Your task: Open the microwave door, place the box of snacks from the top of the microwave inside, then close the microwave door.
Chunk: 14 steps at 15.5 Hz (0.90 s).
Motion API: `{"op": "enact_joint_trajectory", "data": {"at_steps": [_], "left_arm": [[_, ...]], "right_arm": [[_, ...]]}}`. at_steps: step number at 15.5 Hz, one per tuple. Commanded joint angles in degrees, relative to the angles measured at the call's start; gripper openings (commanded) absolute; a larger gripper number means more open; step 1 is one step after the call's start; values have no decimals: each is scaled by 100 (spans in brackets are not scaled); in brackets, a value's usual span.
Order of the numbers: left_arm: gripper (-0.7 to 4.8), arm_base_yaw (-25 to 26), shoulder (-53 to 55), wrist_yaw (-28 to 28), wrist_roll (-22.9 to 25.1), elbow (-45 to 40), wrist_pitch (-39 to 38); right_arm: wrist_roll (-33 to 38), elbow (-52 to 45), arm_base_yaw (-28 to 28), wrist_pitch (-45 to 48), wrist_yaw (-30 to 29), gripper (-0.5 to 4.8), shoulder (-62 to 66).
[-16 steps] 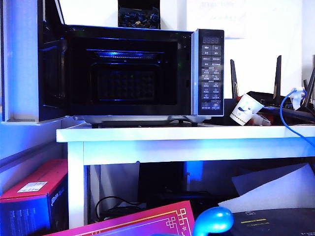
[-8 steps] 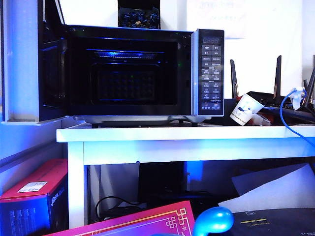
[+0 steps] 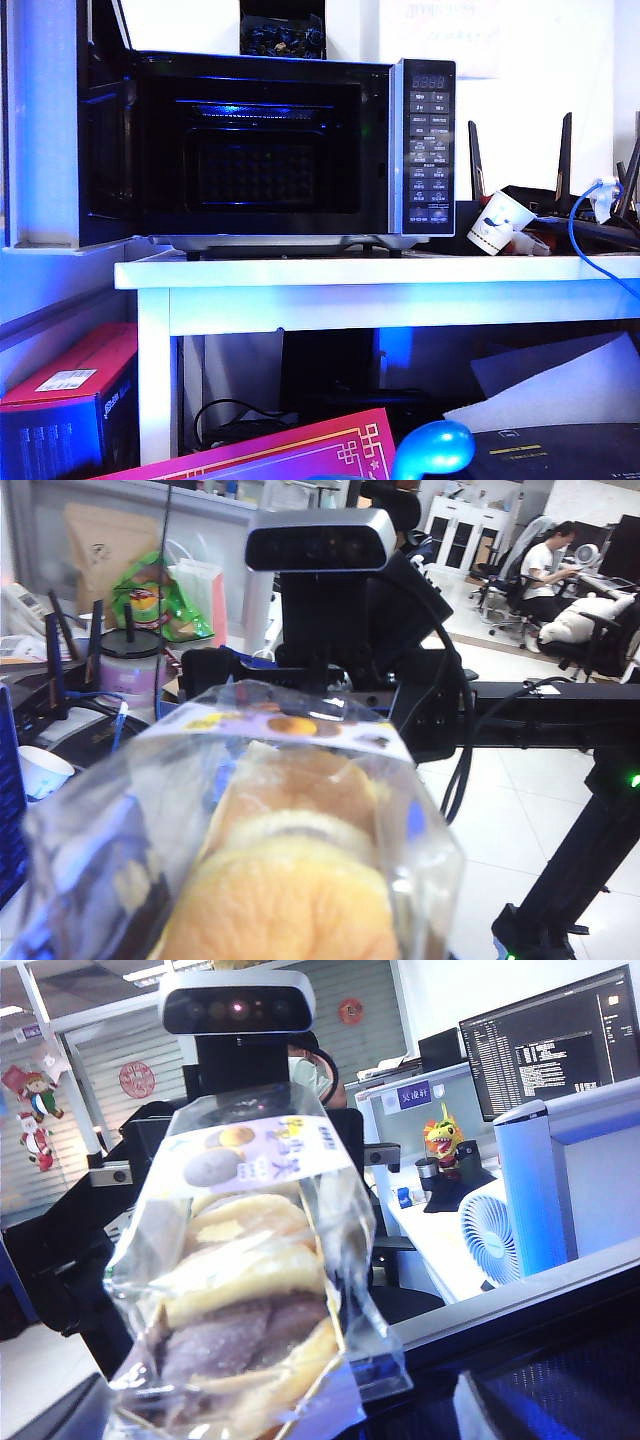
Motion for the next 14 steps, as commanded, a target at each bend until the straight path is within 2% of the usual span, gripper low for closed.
{"op": "enact_joint_trajectory", "data": {"at_steps": [1,11,14], "left_arm": [[277,-17,-42,175,-13,33,133],[277,-20,-42,175,-11,33,133],[277,-17,-42,175,-11,33,133]], "right_arm": [[-31,17,74,15,122,479,15],[-118,20,133,4,111,479,63],[-136,20,328,13,94,479,98]]}}
